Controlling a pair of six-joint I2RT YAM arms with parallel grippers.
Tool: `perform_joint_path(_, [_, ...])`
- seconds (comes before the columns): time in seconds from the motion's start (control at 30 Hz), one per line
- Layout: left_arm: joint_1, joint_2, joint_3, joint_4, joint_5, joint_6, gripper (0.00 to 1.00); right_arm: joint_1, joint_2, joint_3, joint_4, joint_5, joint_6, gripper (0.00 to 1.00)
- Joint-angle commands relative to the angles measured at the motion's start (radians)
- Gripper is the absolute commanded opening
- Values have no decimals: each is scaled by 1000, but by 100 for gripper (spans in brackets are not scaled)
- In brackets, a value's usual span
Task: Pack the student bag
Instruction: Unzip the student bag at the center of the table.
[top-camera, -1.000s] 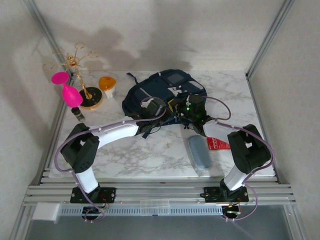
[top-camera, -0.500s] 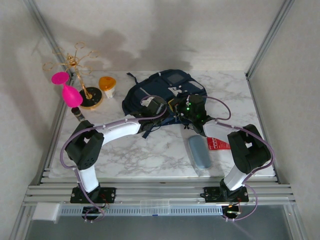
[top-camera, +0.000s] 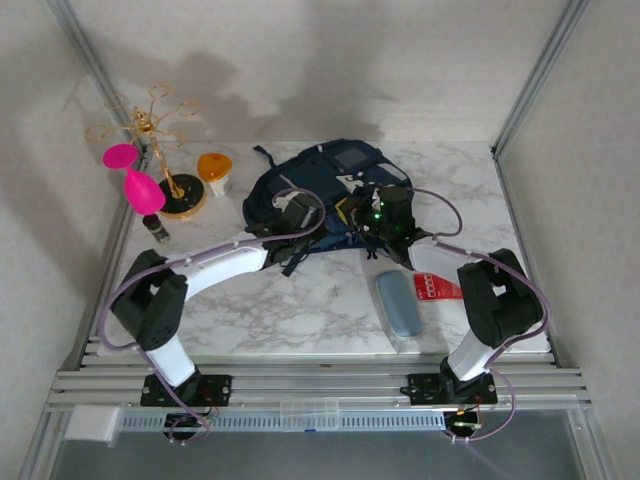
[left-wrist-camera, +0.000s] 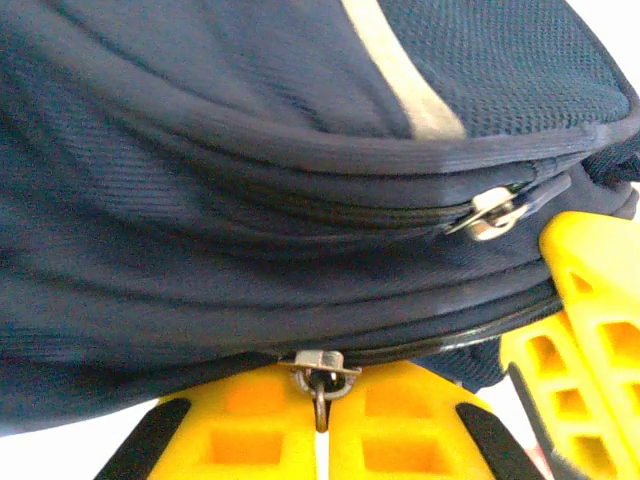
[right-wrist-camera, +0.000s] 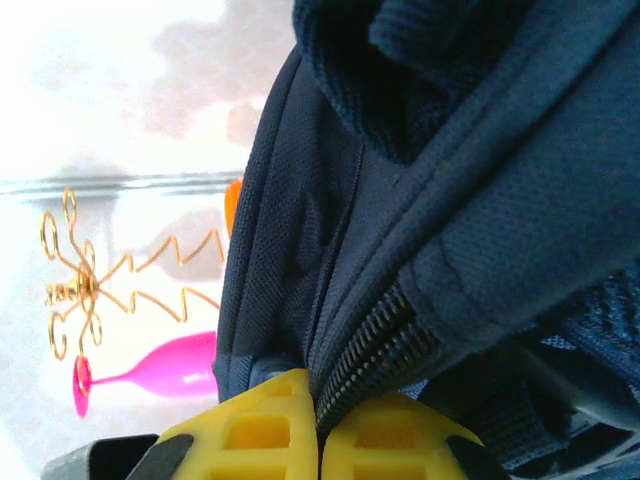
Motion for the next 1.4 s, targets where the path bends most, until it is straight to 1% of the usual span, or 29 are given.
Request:
perform_joint_path(0.0, [66,-126,-65,-125,-24,143,0,-67,-91,53,-44,-87,-117,0])
perform_joint_path(0.07, [101,-165,-112,-135,41,221,0,-106,-105,73,-118,-127,-188,0])
perform_joint_path(0.17, [156,-154,-120,-188,75,308,0,-156,-96,110,-208,-166,-261,0])
perform_joint_path(0.23, [166,-139,-117,-164,138,376,0,-180,-79,134,-253,-169,-285,0])
perform_joint_path(0.3, [166,-121,-101,-155,167,386,0,-175,-64,160,-280,-164,-303,0])
perform_joint_path(0.37, [161,-99,-74,-142,207,382,0,-153,-71,168,-330,-121,-309,31])
perform_joint_path(0.47, [146,-108,-80,-75,239,357,0,-82,-132,126,-383,13,-276,60])
perform_joint_path(0.57, [145,-105,-87,-46,263,343,0,5,-192,60,-398,132,-165,78])
perform_joint_path(0.6, [145,-102,-88,-41,264,343,0,31,-201,43,-391,157,-130,82])
perform_joint_path(0.67, [145,-97,-93,-31,264,339,0,84,-197,46,-426,211,-56,89])
perform_joint_path(0.77, [145,-83,-93,-28,273,343,0,130,-141,100,-504,263,42,92])
perform_joint_path(0.83, [145,-73,-92,-28,283,349,0,154,-99,137,-515,289,97,93])
perform_joint_path(0.9, [145,-64,-89,-26,284,352,0,184,-52,188,-544,360,129,93])
perform_joint_path(0.97, [146,-55,-83,-26,297,362,0,194,5,234,-556,393,160,93])
perform_joint_path(1.0, [145,-49,-81,-26,302,366,0,194,30,258,-554,406,163,92])
perform_joint_path(1.03, [145,-46,-78,-26,302,371,0,194,58,287,-574,422,165,88])
perform_joint_path(1.1, [146,-41,-75,-32,299,383,0,192,101,333,-603,462,149,79])
perform_joint_path(1.17, [149,-33,-73,-36,299,392,0,192,136,365,-602,485,111,65])
perform_joint_path(1.23, [151,-27,-70,-47,292,401,0,192,166,395,-592,476,59,53])
perform_joint_path(1.37, [157,-34,-74,-69,256,406,0,194,211,442,-551,428,-60,22])
